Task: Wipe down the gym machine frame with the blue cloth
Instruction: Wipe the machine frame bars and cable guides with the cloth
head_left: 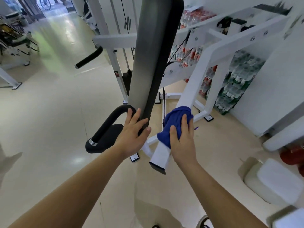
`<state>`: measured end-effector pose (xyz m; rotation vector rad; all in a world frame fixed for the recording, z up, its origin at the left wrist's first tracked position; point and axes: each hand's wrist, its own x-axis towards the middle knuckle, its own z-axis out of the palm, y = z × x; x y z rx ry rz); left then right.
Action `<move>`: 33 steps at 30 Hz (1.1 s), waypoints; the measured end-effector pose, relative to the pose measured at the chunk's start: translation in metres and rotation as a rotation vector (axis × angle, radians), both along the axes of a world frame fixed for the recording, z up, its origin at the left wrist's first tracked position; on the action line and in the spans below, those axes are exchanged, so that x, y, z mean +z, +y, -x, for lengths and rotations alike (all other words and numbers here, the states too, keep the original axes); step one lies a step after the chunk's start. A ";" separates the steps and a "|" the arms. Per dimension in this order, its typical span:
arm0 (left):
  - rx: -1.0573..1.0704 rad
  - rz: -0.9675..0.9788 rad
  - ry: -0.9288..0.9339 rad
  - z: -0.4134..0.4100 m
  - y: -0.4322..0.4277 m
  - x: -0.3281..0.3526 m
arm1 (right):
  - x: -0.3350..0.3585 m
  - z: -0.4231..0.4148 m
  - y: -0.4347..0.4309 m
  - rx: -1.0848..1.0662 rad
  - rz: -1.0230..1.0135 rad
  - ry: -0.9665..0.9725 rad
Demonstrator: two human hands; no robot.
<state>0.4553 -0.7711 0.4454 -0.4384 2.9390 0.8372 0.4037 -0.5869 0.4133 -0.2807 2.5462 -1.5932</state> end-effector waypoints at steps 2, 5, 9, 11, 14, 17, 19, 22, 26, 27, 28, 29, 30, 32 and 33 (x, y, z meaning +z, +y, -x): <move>-0.005 0.000 0.013 -0.001 -0.001 -0.002 | 0.002 -0.017 0.001 -0.004 -0.001 0.007; -0.008 0.034 0.021 -0.001 -0.001 -0.002 | -0.004 -0.047 0.002 0.010 0.004 0.014; 0.033 0.113 0.020 0.001 0.004 0.010 | -0.002 -0.044 0.002 0.054 0.023 0.011; 0.063 0.145 0.069 0.003 0.008 0.018 | 0.001 -0.006 0.000 0.038 0.032 -0.011; 0.038 0.106 0.151 0.017 0.027 0.030 | 0.008 0.059 0.005 0.038 0.029 -0.062; 0.090 -0.115 0.135 0.047 0.055 0.040 | 0.013 0.070 0.016 0.124 -0.040 -0.045; 0.173 -0.286 0.116 0.069 0.070 0.044 | 0.014 0.057 0.027 0.172 -0.060 0.001; 0.268 -0.359 0.103 0.100 0.085 0.046 | 0.008 0.056 0.039 0.241 -0.006 0.049; 0.361 -0.384 0.114 0.124 0.094 0.042 | 0.005 0.102 0.035 0.248 0.119 -0.078; 0.373 -0.375 0.121 0.130 0.095 0.041 | 0.005 0.118 0.031 0.226 0.140 -0.108; 0.380 -0.362 0.126 0.135 0.095 0.040 | 0.005 0.132 0.027 0.200 0.153 -0.138; 0.384 -0.350 0.130 0.141 0.095 0.039 | 0.006 0.145 0.023 0.173 0.159 -0.161; 0.388 -0.339 0.132 0.148 0.095 0.039 | 0.007 0.156 0.019 0.146 0.152 -0.168; 0.397 -0.330 0.133 0.165 0.092 0.038 | 0.009 0.174 0.013 0.105 0.111 -0.132; 0.398 -0.333 0.133 0.175 0.090 0.038 | 0.009 0.182 0.012 0.093 0.094 -0.107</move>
